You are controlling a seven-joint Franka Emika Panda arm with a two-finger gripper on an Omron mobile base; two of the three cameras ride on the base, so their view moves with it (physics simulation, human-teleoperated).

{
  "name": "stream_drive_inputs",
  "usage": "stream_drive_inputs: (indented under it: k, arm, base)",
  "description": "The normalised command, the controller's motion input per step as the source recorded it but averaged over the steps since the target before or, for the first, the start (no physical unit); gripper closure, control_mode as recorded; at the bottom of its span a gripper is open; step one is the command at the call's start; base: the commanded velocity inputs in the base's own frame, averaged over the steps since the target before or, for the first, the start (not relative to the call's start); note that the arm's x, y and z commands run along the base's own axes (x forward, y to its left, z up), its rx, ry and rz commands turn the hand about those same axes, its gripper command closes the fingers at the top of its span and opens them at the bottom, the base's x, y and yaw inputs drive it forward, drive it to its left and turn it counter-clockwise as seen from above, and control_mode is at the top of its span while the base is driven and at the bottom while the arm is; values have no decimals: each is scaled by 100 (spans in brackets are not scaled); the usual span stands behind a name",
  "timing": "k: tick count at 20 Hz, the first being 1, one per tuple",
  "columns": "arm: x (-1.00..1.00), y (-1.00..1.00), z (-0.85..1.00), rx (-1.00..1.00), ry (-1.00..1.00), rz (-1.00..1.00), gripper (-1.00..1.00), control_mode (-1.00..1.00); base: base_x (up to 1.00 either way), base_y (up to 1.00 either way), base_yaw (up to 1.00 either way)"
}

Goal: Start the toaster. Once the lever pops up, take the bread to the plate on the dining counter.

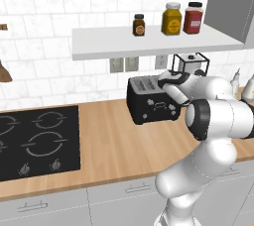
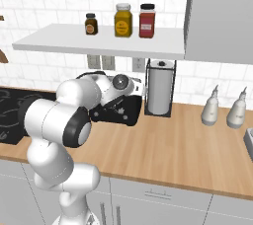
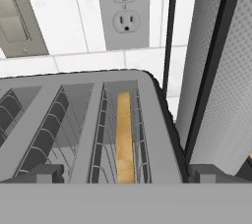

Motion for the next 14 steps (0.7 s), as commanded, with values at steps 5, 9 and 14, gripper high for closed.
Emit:
stream_drive_inputs:
  k: [5, 9, 14]
  arm:
    - [0, 0, 0, 0, 0, 0, -100, -100]
    - [0, 0, 0, 0, 0, 0, -100, -100]
    - [0, 0, 0, 0, 0, 0, -100, -100]
  base:
    - [0, 0, 0]
    - [0, 0, 0]
    - [0, 0, 0]
